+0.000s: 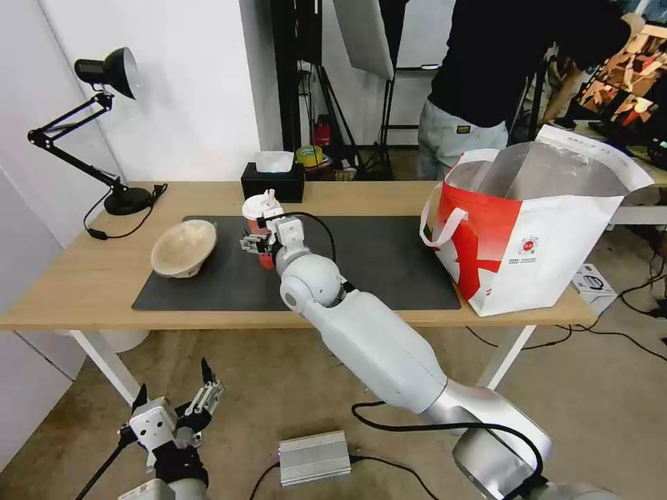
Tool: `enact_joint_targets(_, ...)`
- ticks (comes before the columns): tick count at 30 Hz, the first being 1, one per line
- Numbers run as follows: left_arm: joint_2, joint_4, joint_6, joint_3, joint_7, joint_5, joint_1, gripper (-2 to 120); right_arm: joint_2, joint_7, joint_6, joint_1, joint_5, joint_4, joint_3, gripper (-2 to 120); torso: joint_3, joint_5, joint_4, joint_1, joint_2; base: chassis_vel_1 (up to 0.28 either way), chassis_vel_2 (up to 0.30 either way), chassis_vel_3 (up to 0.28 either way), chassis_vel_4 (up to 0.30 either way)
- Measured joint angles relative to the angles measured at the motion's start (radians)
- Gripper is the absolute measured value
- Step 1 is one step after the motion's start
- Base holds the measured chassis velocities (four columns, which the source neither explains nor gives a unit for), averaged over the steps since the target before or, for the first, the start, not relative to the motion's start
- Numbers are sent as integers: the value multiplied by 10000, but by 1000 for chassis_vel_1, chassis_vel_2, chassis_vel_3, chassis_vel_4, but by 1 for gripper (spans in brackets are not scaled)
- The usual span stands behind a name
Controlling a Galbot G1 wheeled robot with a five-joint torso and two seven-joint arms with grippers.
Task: Pick up the trash from the table and place it into the takeout bag.
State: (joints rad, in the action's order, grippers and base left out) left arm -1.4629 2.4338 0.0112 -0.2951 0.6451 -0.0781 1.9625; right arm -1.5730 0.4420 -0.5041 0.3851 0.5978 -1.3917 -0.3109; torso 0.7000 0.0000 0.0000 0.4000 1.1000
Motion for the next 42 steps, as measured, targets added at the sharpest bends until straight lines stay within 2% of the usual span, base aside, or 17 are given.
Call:
enact_joint_targets(15,0,-157,0,217,-9,29,-92,100,-18,-824,811,-287,136,892,24,100,0,0,0,0,0,0,0,0,0)
enact_joint_targets(32,182,-354,-1,350,-21,10,-278,100,-43,-1274,1298,-514,368,1681,59,100,0,0,0,0,0,0,0,0,0)
enact_joint_targets(34,188,-389,-1,383,-22,8,-308,100,-43,-1330,1347,-514,372,1697,55,96,0,0,0,0,0,0,0,0,0)
enact_joint_targets(36,187,-424,-1,402,-21,6,-332,100,-44,-1403,1363,-482,385,1694,40,87,0,0,0,0,0,0,0,0,0)
enact_joint_targets(37,187,-424,-1,402,-21,6,-332,100,-44,-1403,1363,-482,385,1694,40,87,0,0,0,0,0,0,0,0,0)
enact_joint_targets(41,204,-445,-1,407,-22,6,-342,100,-45,-1412,1465,-323,382,1622,6,70,0,0,0,0,0,0,0,0,0)
enact_joint_targets(42,204,-445,-1,407,-22,6,-342,100,-45,-1412,1465,-323,382,1622,6,70,0,0,0,0,0,0,0,0,0)
